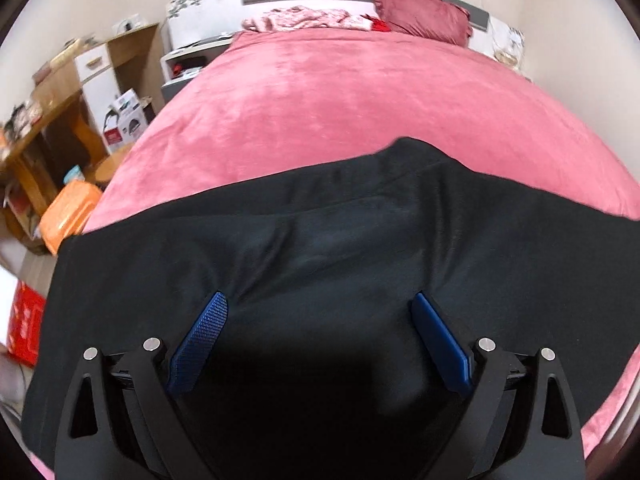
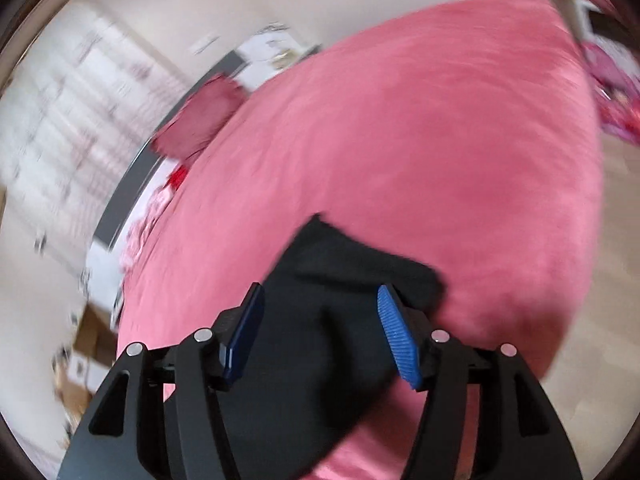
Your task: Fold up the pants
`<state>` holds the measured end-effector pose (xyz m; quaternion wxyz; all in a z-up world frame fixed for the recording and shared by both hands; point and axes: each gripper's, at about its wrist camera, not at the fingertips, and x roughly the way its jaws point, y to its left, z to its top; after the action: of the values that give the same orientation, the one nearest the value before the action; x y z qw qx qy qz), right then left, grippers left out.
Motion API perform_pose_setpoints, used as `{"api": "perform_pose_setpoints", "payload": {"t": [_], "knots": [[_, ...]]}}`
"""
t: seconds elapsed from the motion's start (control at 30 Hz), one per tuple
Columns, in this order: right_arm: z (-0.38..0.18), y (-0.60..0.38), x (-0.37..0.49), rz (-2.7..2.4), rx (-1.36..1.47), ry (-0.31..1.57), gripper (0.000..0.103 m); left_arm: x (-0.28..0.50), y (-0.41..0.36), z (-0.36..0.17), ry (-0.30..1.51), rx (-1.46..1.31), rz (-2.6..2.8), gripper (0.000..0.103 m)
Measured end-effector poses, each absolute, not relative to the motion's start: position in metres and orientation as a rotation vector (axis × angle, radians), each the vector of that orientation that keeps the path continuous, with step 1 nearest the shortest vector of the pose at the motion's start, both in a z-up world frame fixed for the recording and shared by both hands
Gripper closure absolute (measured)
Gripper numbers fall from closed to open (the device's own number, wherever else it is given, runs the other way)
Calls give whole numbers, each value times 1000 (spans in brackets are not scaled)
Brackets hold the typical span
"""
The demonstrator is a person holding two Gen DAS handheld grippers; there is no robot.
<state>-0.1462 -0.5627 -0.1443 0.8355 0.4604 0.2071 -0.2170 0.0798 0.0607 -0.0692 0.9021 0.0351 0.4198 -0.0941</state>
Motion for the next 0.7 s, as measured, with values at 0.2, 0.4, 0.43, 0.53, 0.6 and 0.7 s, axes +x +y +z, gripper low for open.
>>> {"api": "perform_pose_setpoints", "payload": {"t": [0.2, 0.4, 0.43, 0.53, 0.6, 0.7], "knots": [[-147, -567, -161, -455, 1001, 488, 46, 74, 96, -64, 908, -46, -101, 10], [-153, -571, -185, -457, 1100, 464, 45, 69, 142, -55, 892, -215, 0, 10], [-159, -571, -179, -446, 1121, 488, 45, 70, 148, -59, 905, -218, 22, 10], [-175, -572, -166, -376, 1201, 488, 47, 66, 158, -63, 916, -228, 57, 10], [-181, -575, -160, -338, 1256, 430, 51, 62, 160, -62, 913, -235, 55, 10], [-184, -583, -148, -340, 1305, 389, 64, 59, 163, -61, 918, -224, 47, 10]]}}
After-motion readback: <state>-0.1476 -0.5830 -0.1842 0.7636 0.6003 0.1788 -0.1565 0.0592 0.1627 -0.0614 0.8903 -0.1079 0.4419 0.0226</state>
